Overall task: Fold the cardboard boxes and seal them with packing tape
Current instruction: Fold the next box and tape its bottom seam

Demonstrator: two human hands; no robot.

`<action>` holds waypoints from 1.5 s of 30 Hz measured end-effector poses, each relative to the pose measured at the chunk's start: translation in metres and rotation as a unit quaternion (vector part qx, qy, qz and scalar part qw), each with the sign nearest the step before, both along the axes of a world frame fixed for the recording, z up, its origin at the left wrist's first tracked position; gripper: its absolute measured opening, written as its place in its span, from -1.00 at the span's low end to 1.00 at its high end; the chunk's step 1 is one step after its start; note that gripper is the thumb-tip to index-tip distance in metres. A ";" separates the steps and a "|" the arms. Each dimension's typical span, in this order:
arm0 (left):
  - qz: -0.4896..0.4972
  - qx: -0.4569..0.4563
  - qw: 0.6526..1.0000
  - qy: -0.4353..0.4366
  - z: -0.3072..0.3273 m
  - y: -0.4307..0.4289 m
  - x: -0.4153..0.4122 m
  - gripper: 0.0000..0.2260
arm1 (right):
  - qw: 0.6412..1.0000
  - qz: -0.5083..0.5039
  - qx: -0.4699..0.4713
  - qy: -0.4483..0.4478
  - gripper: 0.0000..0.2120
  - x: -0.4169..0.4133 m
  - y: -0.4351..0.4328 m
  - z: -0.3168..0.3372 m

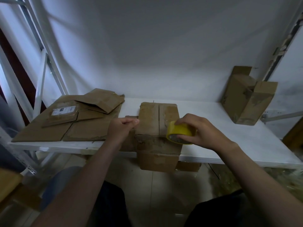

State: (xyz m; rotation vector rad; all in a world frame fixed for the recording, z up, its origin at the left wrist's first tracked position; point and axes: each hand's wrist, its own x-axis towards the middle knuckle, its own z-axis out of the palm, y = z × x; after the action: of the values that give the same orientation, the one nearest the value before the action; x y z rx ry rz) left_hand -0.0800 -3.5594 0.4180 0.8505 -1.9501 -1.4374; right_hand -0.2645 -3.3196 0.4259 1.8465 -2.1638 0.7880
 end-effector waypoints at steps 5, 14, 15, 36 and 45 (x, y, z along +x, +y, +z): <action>-0.001 -0.020 1.000 -0.015 -0.005 -0.001 -0.004 -0.94 | 0.999 0.006 0.043 0.000 -0.65 -0.006 -0.001 -0.003; 0.015 -0.004 1.000 -0.017 -0.012 -0.012 -0.004 -0.95 | 0.999 -0.015 0.032 -0.009 -0.67 -0.019 0.003 0.002; 0.018 -0.003 1.000 -0.021 -0.012 -0.014 -0.004 -0.95 | 0.999 -0.020 0.004 -0.026 -0.66 -0.018 0.005 0.002; 0.056 0.010 0.997 -0.051 -0.055 -0.025 -0.004 -0.74 | 0.997 -0.037 0.064 0.024 -0.67 -0.054 0.036 -0.041; 0.039 0.071 0.994 -0.076 -0.083 -0.043 -0.018 -0.87 | 0.994 -0.045 0.100 0.001 -0.69 -0.069 0.008 -0.070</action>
State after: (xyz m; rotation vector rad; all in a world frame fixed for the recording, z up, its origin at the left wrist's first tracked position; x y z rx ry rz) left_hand -0.0979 -3.6025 0.3346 1.1169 -1.9176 -1.5192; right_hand -0.3340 -3.3118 0.3555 1.8196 -2.3825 0.5682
